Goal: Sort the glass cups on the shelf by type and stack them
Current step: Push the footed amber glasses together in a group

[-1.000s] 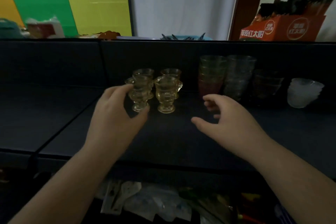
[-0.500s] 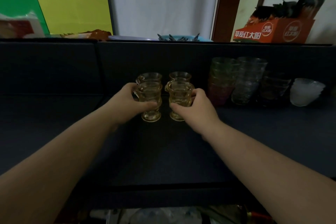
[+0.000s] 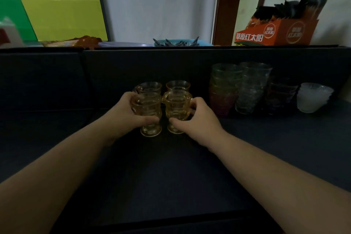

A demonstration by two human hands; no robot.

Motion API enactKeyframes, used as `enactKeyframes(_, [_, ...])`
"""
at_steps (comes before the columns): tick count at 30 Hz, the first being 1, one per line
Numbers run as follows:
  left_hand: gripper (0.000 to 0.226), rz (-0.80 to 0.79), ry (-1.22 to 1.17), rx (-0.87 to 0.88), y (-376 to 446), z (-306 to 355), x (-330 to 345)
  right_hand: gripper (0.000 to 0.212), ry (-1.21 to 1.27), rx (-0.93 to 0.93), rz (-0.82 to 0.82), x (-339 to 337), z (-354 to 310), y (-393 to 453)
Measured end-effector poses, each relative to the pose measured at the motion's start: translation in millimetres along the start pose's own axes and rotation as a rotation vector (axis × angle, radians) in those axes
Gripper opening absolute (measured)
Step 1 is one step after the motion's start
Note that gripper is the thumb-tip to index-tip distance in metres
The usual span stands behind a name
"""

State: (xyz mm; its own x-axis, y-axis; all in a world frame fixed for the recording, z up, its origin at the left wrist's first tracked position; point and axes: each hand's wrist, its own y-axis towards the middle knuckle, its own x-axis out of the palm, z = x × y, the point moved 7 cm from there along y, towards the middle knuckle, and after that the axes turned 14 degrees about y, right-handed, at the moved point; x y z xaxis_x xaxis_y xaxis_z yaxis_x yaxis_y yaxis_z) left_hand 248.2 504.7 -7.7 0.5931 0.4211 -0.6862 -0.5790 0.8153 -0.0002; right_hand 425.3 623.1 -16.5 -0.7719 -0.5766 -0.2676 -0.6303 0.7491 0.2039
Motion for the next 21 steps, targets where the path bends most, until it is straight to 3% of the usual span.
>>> enactKeyframes(21, [0.089,-0.005,-0.045,0.023,17,12,16,0.06,-0.015,-0.01,0.01,-17,4,7])
